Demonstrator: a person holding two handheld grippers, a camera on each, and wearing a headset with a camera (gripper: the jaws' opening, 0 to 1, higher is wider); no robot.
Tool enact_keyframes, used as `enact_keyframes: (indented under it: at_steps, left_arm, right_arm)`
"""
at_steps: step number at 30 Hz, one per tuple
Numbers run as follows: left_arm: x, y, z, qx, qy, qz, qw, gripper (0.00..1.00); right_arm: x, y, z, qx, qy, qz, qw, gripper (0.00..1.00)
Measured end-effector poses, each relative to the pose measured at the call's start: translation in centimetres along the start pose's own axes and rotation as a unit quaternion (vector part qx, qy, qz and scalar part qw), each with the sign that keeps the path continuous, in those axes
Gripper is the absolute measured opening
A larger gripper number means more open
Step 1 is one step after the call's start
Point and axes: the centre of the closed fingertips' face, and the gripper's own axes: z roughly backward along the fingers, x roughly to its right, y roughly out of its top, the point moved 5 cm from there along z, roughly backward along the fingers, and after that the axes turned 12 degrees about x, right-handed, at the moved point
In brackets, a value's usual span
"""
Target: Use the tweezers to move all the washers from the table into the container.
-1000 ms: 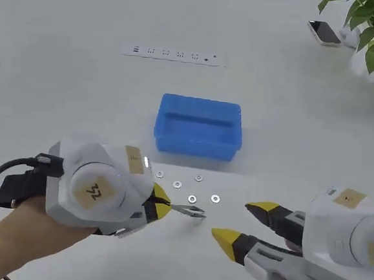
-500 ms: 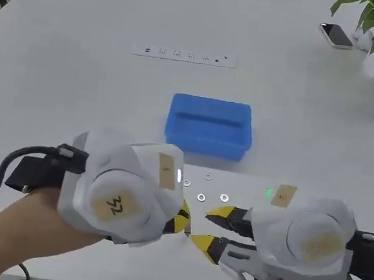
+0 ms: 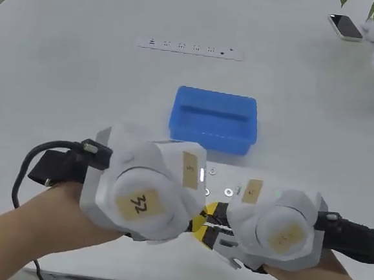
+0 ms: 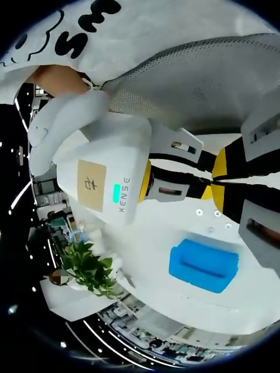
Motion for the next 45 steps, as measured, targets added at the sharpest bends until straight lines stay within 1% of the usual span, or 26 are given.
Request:
enact_keyframes:
  at_steps: [4,6,8,9,12,14,15,17,18,19,20,22,23,25,26,27,28,29,31,33,34,36,38,40,43,45]
  left_arm:
    - [-0.2,0.0,-0.1,0.008,0.030,0.016,0.9994,0.00]
    - [-0.4,-0.1,-0.2,0.011,0.065,0.030,0.9974,0.01]
    - [-0.2,0.0,-0.3,0.025,0.077,0.054,0.9953,0.02]
    - [-0.2,-0.2,-0.4,0.034,0.095,0.090,0.9908,0.03]
    - [-0.2,-0.3,-0.1,0.064,0.121,0.146,0.9798,0.03]
    - [-0.3,-0.4,0.4,0.087,0.143,0.163,0.9724,0.05]
    - [-0.3,-0.4,0.6,0.088,0.147,0.166,0.9712,0.07]
    - [-0.5,-0.7,1.4,0.096,0.173,0.180,0.9635,0.13]
    - [-0.7,-0.9,1.9,0.099,0.195,0.187,0.9577,0.18]
    - [-0.7,-1.1,2.3,0.100,0.204,0.192,0.9547,0.24]
    - [-0.8,-1.5,2.9,0.098,0.226,0.204,0.9474,0.29]
    - [-0.7,-2.0,3.7,0.099,0.252,0.220,0.9372,0.38]
    - [-0.5,-2.4,4.0,0.098,0.254,0.227,0.9352,0.37]
    - [-0.2,-3.3,4.8,0.099,0.274,0.243,0.9252,0.39]
    - [-0.1,-3.6,5.0,0.096,0.278,0.249,0.9231,0.41]
    - [0.0,-4.0,5.5,0.091,0.294,0.254,0.9169,0.44]
    - [0.0,-4.2,5.7,0.090,0.304,0.254,0.9139,0.49]
    - [0.1,-4.5,6.1,0.087,0.321,0.256,0.9079,0.53]
    - [0.1,-4.7,6.8,0.084,0.343,0.260,0.8985,0.62]
    - [0.2,-4.8,7.3,0.086,0.357,0.267,0.8909,0.66]
    - [0.3,-4.9,7.7,0.089,0.370,0.272,0.8839,0.69]
    - [0.6,-4.9,8.2,0.089,0.382,0.280,0.8760,0.75]
    - [0.9,-4.9,8.9,0.086,0.397,0.278,0.8704,0.79]
    - [1.2,-5.0,9.3,0.084,0.401,0.278,0.8686,0.79]
    - [1.7,-5.4,9.8,0.077,0.412,0.283,0.8624,0.79]
    - [1.9,-5.5,10.0,0.075,0.415,0.286,0.8604,0.79]
  right_arm:
    - [0.1,-0.1,0.0,0.001,-0.003,0.004,1.0000,0.04]
    - [0.1,-0.3,0.1,-0.005,-0.006,0.006,1.0000,0.02]
    - [0.3,-0.3,0.2,-0.001,-0.009,0.006,0.9999,0.02]
    - [0.3,-0.4,0.2,0.001,-0.009,-0.001,1.0000,0.02]
    - [0.4,-0.4,0.2,0.002,-0.011,-0.011,0.9999,0.01]
    - [0.4,-0.4,0.2,0.001,-0.013,-0.012,0.9998,0.01]
    - [0.4,-0.4,0.2,0.001,-0.014,-0.012,0.9998,0.01]
    - [0.5,-0.3,0.2,-0.001,-0.015,-0.011,0.9998,0.01]
    - [0.6,-0.3,0.3,0.000,-0.017,-0.010,0.9998,0.01]
    - [0.8,-0.2,0.3,0.000,-0.017,-0.010,0.9998,0.01]
    - [1.0,0.0,0.4,0.002,-0.018,-0.012,0.9998,0.01]
    - [1.6,0.5,0.5,0.013,-0.021,-0.020,0.9995,0.01]
    - [1.9,0.8,0.6,0.017,-0.022,-0.023,0.9994,0.01]
    - [3.0,1.4,0.8,0.028,-0.028,-0.030,0.9988,0.01]
    - [3.3,1.7,0.9,0.032,-0.029,-0.033,0.9985,0.01]
    - [3.9,2.0,0.9,0.040,-0.033,-0.038,0.9979,0.01]
    - [4.2,2.2,1.0,0.043,-0.036,-0.041,0.9976,0.01]
    - [4.8,2.5,1.0,0.048,-0.039,-0.047,0.9970,0.01]
    - [5.7,2.8,1.0,0.056,-0.045,-0.059,0.9957,0.01]
    - [6.4,3.0,0.8,0.060,-0.050,-0.062,0.9950,0.01]
    - [6.8,3.3,0.7,0.062,-0.053,-0.064,0.9946,0.01]
    - [7.4,3.7,0.4,0.067,-0.058,-0.061,0.9942,0.01]
    - [7.8,4.1,-0.1,0.071,-0.059,-0.057,0.9941,0.01]
    - [8.1,4.2,-0.5,0.069,-0.056,-0.054,0.9945,0.02]
    - [8.7,4.2,-1.2,0.071,-0.054,-0.052,0.9947,0.02]
    - [8.9,4.3,-1.7,0.070,-0.051,-0.050,0.9949,0.02]
